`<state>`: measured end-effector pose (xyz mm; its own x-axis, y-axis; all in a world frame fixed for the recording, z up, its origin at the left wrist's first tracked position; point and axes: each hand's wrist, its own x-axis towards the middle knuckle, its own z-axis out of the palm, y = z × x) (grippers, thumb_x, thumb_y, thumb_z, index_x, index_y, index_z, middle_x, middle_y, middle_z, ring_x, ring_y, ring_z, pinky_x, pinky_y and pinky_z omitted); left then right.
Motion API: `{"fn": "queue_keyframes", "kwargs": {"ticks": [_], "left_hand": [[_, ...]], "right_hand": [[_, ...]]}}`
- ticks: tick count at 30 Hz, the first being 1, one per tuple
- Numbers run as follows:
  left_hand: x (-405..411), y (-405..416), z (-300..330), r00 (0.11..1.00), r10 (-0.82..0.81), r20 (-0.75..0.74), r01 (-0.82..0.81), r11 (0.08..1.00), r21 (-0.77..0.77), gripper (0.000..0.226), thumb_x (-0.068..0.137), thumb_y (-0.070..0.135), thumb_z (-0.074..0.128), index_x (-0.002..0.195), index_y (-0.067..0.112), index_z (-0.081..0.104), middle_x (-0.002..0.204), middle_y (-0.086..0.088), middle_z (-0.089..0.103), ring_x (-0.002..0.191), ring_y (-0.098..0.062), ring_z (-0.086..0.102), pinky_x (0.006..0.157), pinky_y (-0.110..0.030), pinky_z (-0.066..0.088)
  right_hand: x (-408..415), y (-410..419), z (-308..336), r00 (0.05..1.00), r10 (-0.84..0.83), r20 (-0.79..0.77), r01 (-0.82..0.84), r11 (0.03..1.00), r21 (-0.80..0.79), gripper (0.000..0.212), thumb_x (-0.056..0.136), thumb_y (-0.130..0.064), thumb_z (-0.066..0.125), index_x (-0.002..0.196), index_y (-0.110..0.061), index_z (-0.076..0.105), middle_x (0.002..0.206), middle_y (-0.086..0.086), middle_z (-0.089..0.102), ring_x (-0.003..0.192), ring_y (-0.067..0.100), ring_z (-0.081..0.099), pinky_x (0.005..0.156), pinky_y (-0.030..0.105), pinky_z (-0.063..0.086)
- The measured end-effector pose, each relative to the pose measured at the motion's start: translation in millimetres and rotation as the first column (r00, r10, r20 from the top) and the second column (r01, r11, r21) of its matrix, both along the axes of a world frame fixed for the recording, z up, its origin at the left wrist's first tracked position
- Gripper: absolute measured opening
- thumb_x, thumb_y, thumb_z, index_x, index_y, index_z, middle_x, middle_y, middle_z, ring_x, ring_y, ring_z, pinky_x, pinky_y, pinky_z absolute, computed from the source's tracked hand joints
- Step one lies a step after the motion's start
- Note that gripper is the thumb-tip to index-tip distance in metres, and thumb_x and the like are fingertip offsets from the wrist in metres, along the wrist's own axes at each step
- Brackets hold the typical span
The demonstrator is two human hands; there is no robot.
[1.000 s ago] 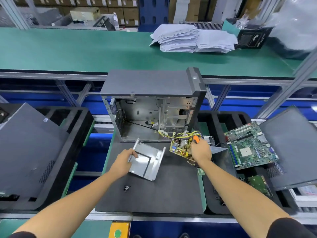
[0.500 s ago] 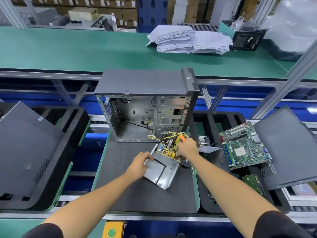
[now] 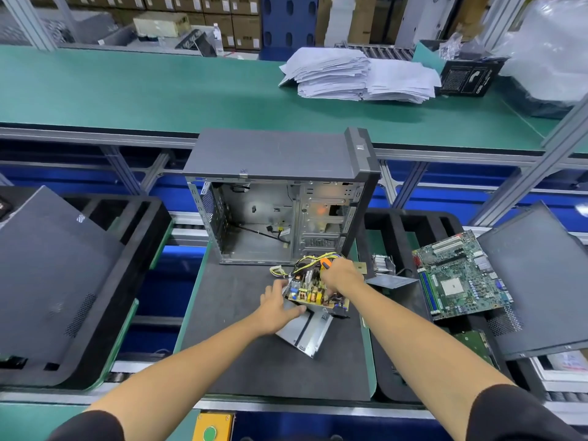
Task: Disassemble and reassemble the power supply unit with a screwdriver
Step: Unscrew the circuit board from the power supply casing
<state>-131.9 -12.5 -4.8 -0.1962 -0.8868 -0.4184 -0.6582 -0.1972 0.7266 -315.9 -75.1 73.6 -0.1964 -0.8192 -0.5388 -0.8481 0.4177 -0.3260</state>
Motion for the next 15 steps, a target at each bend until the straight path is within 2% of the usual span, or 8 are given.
{"fn": "queue_keyframes", "kwargs": {"ticks": [3, 5, 8, 11, 13, 15], "left_hand": [[-9, -5, -1, 0.997, 0.054, 0.057, -0.049, 0.995, -0.088, 0.076, 0.089, 0.057, 0.068, 0.148, 0.025, 0.033, 0.129, 0.001, 0.025, 0.131, -0.025, 0.022, 0.109, -0.034, 0.025], [-17, -12, 2, 0.989, 0.073, 0.129, -0.052, 0.985, -0.163, 0.077, 0.087, 0.062, 0.067, 0.146, 0.020, 0.039, 0.129, -0.001, 0.026, 0.128, -0.025, 0.024, 0.108, -0.032, 0.027], [-33, -21, 7, 0.971, 0.105, 0.216, -0.067, 0.982, -0.175, 0.079, 0.084, 0.068, 0.065, 0.143, 0.020, 0.041, 0.133, -0.005, 0.031, 0.127, -0.028, 0.029, 0.108, -0.036, 0.029], [-54, -23, 9, 0.950, 0.125, 0.286, -0.068, 0.977, -0.203, 0.072, 0.082, 0.066, 0.066, 0.132, 0.019, 0.047, 0.133, -0.006, 0.033, 0.123, -0.030, 0.033, 0.104, -0.038, 0.031], [-69, -21, 9, 0.943, 0.162, 0.292, -0.097, 0.969, -0.227, 0.066, 0.080, 0.064, 0.069, 0.120, 0.016, 0.050, 0.132, -0.007, 0.034, 0.119, -0.031, 0.034, 0.101, -0.039, 0.032], [-82, -19, 9, 0.938, 0.245, 0.246, -0.194, 0.958, -0.213, 0.063, 0.076, 0.060, 0.073, 0.115, 0.015, 0.051, 0.130, -0.006, 0.033, 0.119, -0.031, 0.035, 0.101, -0.038, 0.033]], "right_hand": [[1, -2, 3, 1.000, 0.016, -0.024, -0.016, 1.000, 0.016, 0.022, 0.097, -0.027, 0.053, 0.087, -0.009, 0.058, 0.102, 0.009, 0.073, 0.097, 0.026, 0.071, 0.089, 0.040, 0.058], [1, -2, 3, 0.998, 0.027, -0.049, -0.027, 1.000, 0.008, 0.022, 0.097, -0.031, 0.055, 0.091, -0.010, 0.058, 0.107, 0.008, 0.071, 0.098, 0.027, 0.070, 0.089, 0.039, 0.057], [-1, -2, 3, 0.995, 0.059, -0.086, -0.060, 0.998, -0.012, 0.021, 0.094, -0.032, 0.058, 0.094, -0.012, 0.056, 0.102, 0.005, 0.065, 0.094, 0.026, 0.065, 0.079, 0.032, 0.051], [-4, -3, 2, 0.995, 0.069, -0.066, -0.070, 0.998, -0.006, 0.019, 0.092, -0.030, 0.059, 0.086, -0.013, 0.053, 0.098, 0.006, 0.062, 0.093, 0.027, 0.064, 0.074, 0.032, 0.046], [-6, -3, 1, 0.997, 0.071, -0.040, -0.071, 0.997, -0.008, 0.020, 0.092, -0.031, 0.058, 0.084, -0.013, 0.052, 0.098, 0.006, 0.062, 0.097, 0.028, 0.065, 0.075, 0.033, 0.047], [-8, -3, 0, 0.997, 0.069, -0.026, -0.070, 0.998, -0.011, 0.021, 0.092, -0.032, 0.058, 0.085, -0.013, 0.053, 0.098, 0.006, 0.062, 0.099, 0.029, 0.066, 0.077, 0.033, 0.048]]}}
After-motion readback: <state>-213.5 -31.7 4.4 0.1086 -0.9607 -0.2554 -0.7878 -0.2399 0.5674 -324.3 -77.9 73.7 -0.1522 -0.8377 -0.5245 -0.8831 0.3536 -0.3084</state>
